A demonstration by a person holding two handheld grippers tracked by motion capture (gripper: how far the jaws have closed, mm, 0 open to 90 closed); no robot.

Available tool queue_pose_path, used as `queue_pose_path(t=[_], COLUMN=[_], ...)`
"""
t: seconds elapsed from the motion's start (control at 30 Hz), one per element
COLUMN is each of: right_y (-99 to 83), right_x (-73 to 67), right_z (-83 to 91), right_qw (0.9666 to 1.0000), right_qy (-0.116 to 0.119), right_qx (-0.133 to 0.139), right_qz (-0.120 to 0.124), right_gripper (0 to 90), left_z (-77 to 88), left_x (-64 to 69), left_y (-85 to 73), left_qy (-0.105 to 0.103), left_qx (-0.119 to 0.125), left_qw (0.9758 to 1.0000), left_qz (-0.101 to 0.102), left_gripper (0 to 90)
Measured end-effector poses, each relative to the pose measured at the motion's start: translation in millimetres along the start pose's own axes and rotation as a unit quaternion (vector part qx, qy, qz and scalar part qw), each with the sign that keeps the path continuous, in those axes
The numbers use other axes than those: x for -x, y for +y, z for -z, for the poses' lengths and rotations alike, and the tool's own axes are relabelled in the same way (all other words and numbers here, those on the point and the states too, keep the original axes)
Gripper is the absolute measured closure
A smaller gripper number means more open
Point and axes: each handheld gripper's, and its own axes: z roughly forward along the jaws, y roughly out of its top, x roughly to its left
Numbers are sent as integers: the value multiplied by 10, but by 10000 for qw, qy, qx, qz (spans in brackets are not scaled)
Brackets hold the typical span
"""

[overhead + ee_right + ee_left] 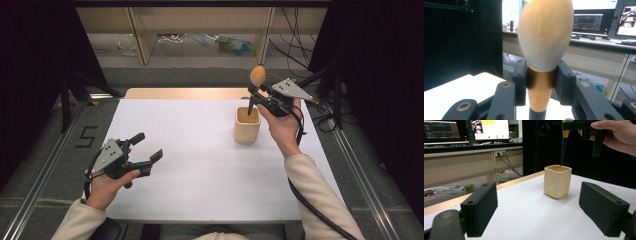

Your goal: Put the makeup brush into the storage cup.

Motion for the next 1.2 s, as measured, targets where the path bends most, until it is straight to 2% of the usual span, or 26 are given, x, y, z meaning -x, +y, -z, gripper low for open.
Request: queue_pose_path(t=[0.5, 0.53, 0.57, 0.93, 0.97, 1.2], right_y=[-5, -10, -18, -47, -56, -69], right_x=[26, 16, 21, 24, 32, 28], right_z=[-56, -62, -71, -102, -109, -112], right_qw=[10000, 10000, 10000, 10000, 9999, 9999], right_qy=[-31, -18, -32, -27, -71, -56], right_qx=[-75, -77, -48, -67, -82, -104], right_qz=[14, -38, 19, -15, 41, -17], right_gripper=[667, 667, 667, 667, 667, 667], left_z=[5, 4, 3, 2, 2, -2], left_x=[-2, -1, 0, 6, 5, 6], left_y=[10, 10, 9, 10, 11, 9], left_qy=[17, 19, 15, 11, 15, 4], left_qx=[26, 25, 27, 36, 37, 37], left_qw=[10000, 10000, 10000, 10000, 10000, 10000], left_qz=[16, 24, 29, 54, 47, 50], left_gripper=[150, 150, 150, 150, 150, 150])
